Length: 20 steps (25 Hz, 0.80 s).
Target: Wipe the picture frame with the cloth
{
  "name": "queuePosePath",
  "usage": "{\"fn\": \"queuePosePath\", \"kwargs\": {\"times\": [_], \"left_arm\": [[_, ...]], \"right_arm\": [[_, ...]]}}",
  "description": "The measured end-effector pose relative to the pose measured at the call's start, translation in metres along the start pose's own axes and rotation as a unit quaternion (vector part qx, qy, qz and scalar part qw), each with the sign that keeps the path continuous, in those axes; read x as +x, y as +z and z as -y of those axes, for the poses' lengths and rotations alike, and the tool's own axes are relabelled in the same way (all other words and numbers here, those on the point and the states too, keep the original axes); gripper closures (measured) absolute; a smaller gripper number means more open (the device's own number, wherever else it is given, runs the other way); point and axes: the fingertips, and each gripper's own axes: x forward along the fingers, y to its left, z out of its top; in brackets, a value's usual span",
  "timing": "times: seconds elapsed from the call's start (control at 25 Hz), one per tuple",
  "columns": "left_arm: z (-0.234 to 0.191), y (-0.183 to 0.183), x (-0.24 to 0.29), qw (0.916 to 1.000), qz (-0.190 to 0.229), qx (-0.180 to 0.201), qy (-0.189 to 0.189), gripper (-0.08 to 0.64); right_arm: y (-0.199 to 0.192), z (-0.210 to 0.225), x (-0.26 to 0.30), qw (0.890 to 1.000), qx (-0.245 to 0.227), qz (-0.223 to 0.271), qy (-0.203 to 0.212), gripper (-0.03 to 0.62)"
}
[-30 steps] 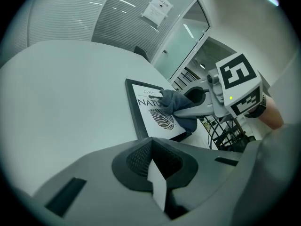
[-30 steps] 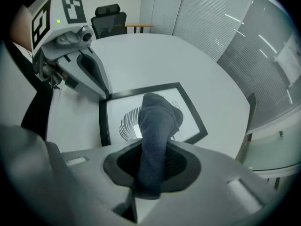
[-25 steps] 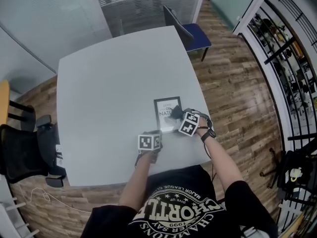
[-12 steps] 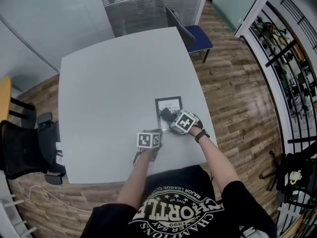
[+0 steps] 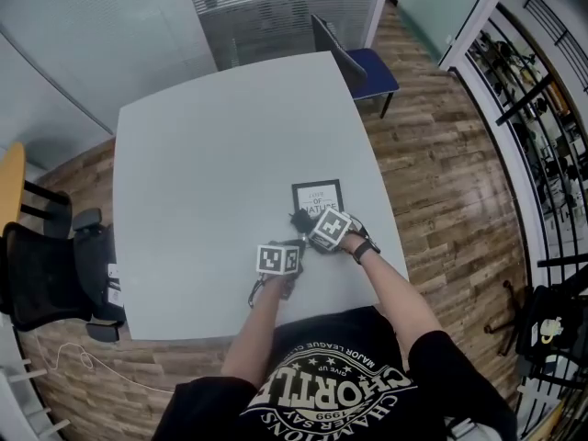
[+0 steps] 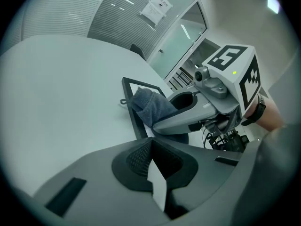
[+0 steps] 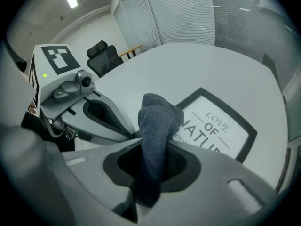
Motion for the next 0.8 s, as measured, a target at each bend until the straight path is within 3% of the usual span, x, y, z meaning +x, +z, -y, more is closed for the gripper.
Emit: {"fn": "queuePosePath", "kwargs": {"times": [0.28, 0.44, 0.6, 0.8], "left_arm": [[-0.002, 0.001, -0.002, 0.9999, -0.002, 0.009, 0.009, 0.555], [-0.001, 0.002, -0.001, 0.9998, -0.004, 0.014, 0.012, 0.555], [0.002, -0.001, 0.0, 0.9998, -0.004, 0.016, 0.014, 0.555], [0.002, 0.0, 0.001, 0.9998, -0.002, 0.015, 0.015, 0.555]], "right_arm": [[-0.044, 0.034, -0.033, 0.997, 0.057, -0.021, -0.055, 0.514], [-0.067, 0.054, -0.049, 0.992, 0.06, -0.028, -0.104, 0.514], [-0.075, 0.056, -0.051, 0.989, 0.118, 0.003, -0.085, 0.514], [-0.069, 0.054, -0.052, 0.989, 0.131, 0.005, -0.074, 0.514]]}}
